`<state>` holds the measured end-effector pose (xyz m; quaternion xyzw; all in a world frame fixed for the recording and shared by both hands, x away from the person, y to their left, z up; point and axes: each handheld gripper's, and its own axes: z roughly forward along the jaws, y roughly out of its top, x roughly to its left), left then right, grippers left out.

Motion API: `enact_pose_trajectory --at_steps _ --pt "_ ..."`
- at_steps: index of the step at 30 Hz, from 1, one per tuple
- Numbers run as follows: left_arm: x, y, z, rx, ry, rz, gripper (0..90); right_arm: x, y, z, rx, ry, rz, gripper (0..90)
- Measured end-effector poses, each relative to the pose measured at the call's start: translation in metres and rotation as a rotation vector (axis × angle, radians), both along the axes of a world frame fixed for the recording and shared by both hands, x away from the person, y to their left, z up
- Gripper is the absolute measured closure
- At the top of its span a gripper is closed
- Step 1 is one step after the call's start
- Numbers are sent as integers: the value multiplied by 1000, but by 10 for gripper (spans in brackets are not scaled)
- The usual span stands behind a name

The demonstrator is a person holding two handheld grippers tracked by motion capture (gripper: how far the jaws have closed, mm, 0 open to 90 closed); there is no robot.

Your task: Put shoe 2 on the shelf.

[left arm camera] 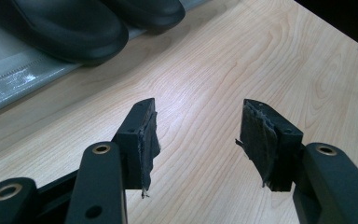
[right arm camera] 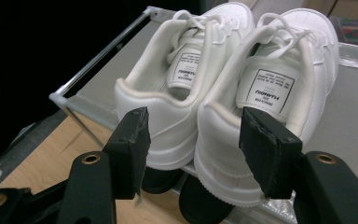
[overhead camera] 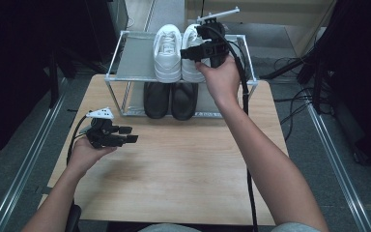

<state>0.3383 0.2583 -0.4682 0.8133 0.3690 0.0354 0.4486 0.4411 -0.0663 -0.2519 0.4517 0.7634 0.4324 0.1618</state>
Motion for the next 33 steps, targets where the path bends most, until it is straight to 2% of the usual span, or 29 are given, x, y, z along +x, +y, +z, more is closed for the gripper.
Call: enact_pose_trajectory --at_steps 6,11,14,19,21,26,33 --pt "1 0 -1 12 -1 -6 463 -16 -13 -14 0 -14 55 440" --pt "0 0 -1 8 -2 -1 462 -27 -24 -25 -15 -31 63 441" --pt "0 -1 -1 9 -4 3 461 -31 -31 -33 -1 -13 74 441" --pt "0 -1 -2 12 -2 4 461 -38 -41 -47 7 -11 96 438" --pt "0 -1 -2 13 -2 4 462 -41 -44 -53 -1 -19 105 438" --pt "-2 -3 -1 9 -6 1 460 -51 -50 -73 24 -26 147 444" --pt "-2 -6 -3 14 -6 -9 456 -63 -58 -104 59 7 166 440"
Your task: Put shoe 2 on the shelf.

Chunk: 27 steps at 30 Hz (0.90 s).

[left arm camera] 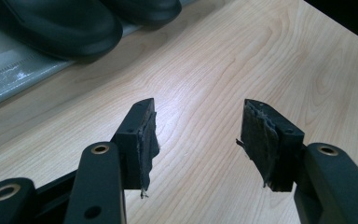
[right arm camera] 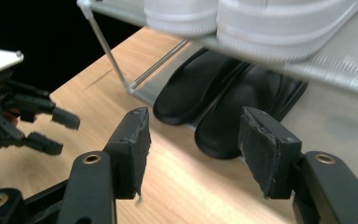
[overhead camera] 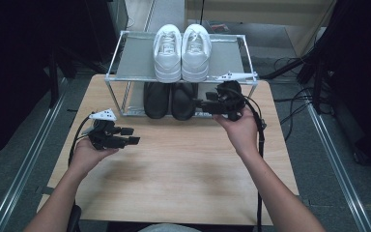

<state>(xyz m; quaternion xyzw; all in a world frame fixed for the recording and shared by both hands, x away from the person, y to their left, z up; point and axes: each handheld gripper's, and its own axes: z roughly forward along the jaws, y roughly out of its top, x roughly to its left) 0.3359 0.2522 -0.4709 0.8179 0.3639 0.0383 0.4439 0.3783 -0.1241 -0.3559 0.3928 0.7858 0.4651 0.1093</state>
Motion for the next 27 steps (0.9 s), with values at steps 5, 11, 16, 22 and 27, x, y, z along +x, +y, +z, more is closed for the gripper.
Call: enact_pose_trajectory --at_steps 5,11,16,22,27 --pt "0 -1 0 -2 -3 0 453 -10 -7 -21 13 -7 27 437" --pt "-1 -6 -1 -4 -4 -6 445 -22 -16 -41 -5 -13 26 437" --pt "-1 -8 -3 0 -7 -17 437 -31 -23 -59 -7 -9 39 435" --pt "-3 -10 -3 -9 -3 -18 427 -42 -25 -82 -27 -4 55 435" --pt "-4 -12 -3 -17 -8 -20 414 -47 -28 -94 -39 -12 63 428"
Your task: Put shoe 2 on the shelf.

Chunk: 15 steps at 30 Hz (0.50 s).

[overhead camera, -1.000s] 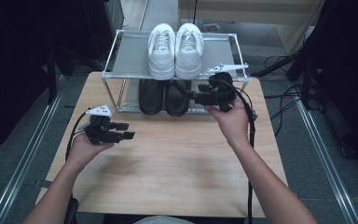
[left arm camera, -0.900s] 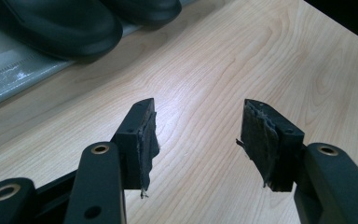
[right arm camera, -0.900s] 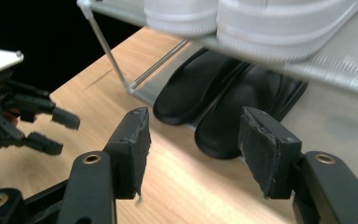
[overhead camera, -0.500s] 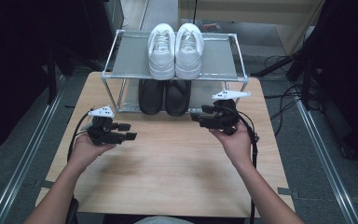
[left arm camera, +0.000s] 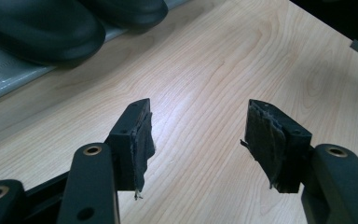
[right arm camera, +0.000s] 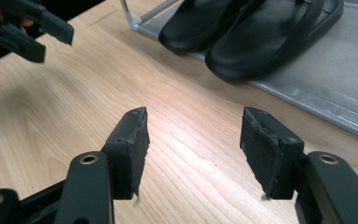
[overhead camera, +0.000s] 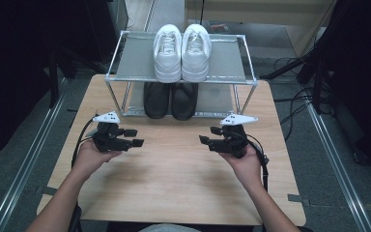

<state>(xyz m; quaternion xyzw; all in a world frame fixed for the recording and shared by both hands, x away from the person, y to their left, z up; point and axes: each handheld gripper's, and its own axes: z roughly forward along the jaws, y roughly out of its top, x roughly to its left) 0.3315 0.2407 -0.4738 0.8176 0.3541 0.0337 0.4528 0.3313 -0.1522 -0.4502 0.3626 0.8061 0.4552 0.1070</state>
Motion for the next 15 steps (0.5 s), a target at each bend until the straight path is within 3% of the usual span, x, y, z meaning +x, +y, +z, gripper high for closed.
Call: enact_pose_trajectory --at_steps 2,5,9,11,15 --pt "0 -3 0 1 2 4 399 -2 -2 -3 14 -2 3 424" --pt "-2 -7 -1 12 -6 -18 399 -7 -5 -8 72 -1 38 420" --pt "-4 -12 0 20 -14 -30 382 -9 -2 -14 15 -16 52 409" --pt "-5 -14 0 20 -14 -25 373 -7 -2 -16 18 -3 51 409" --pt "-5 -19 -3 38 3 2 315 -2 -5 -17 91 42 91 351"
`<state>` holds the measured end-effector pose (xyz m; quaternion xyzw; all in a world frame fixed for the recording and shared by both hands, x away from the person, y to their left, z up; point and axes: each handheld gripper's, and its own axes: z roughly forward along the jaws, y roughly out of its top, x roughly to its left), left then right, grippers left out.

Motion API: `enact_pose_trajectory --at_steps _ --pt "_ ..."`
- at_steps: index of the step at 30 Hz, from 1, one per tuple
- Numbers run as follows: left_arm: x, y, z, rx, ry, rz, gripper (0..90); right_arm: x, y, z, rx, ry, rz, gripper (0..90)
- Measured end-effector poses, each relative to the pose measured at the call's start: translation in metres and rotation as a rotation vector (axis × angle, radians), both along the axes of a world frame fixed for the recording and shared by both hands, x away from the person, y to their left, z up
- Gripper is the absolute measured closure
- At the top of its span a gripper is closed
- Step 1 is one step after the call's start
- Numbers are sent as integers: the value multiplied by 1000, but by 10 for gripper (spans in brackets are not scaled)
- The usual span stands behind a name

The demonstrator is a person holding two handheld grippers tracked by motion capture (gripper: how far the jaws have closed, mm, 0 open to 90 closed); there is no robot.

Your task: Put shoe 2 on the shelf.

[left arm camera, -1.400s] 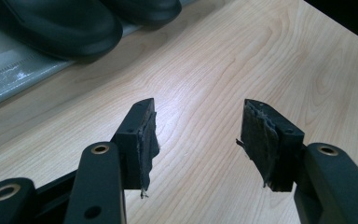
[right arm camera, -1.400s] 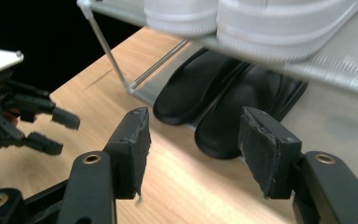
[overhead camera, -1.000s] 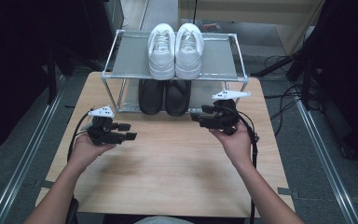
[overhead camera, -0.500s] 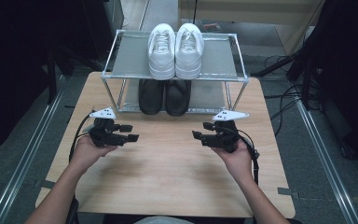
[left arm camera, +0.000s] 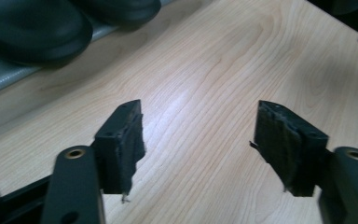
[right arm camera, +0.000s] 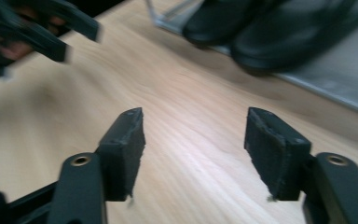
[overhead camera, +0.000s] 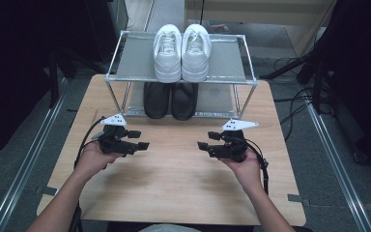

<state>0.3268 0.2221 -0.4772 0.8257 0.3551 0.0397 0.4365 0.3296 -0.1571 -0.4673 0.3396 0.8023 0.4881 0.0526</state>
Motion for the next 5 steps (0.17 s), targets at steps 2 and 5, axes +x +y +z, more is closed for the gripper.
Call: enact_pose_trajectory --at_steps 2,5 --pt "1 -3 -4 24 6 -7 290 2 1 -3 5 1 -9 278" --pt "1 -9 -11 118 -89 -14 273 1 6 -9 -125 -101 45 254"
